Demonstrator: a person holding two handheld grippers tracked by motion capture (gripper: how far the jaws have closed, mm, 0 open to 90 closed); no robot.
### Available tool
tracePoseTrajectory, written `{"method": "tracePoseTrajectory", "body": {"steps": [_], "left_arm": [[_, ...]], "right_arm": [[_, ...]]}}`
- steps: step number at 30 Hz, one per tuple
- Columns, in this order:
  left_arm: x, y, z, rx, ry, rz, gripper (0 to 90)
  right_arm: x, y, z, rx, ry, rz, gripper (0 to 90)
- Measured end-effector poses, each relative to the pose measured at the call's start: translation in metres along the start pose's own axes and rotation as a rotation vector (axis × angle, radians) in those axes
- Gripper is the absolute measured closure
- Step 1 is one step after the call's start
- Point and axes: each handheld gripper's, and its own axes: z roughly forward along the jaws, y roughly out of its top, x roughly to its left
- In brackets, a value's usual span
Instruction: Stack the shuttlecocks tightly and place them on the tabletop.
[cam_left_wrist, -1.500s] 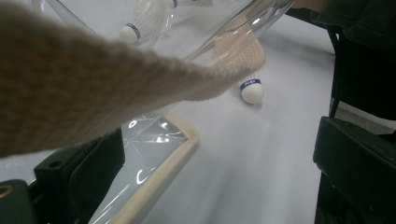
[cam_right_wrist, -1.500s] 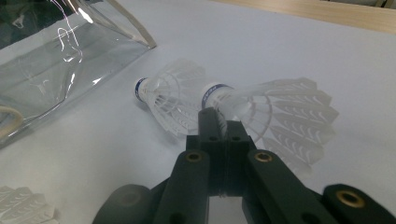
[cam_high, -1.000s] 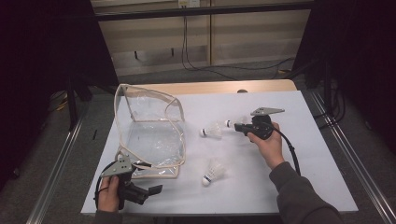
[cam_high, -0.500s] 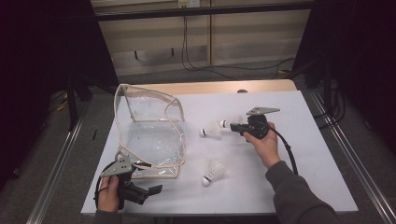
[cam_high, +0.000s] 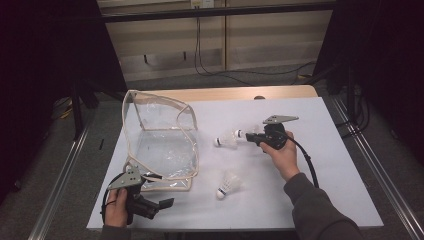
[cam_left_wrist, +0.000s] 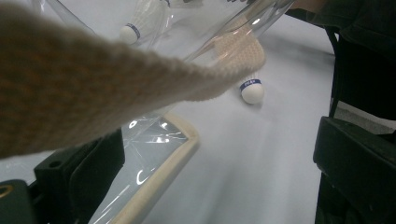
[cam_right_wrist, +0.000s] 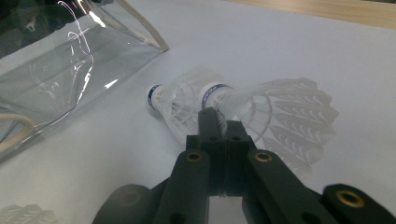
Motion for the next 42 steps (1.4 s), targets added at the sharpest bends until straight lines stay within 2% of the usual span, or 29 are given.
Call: {"method": "tracePoseTrajectory", "body": {"steps": [22,42], "left_arm": [[0.0,0.0,0.0,-0.003,-0.002,-0.002,2.1],[0.0,0.0,0.0,-0.004,-0.002,-0.001,2.1]], "right_arm": [[0.008,-0.002,0.009,0.015,0.026,-0.01,89.8],[0.01,-0.001,0.014,0.024,0.025,-0.015,89.7]]}}
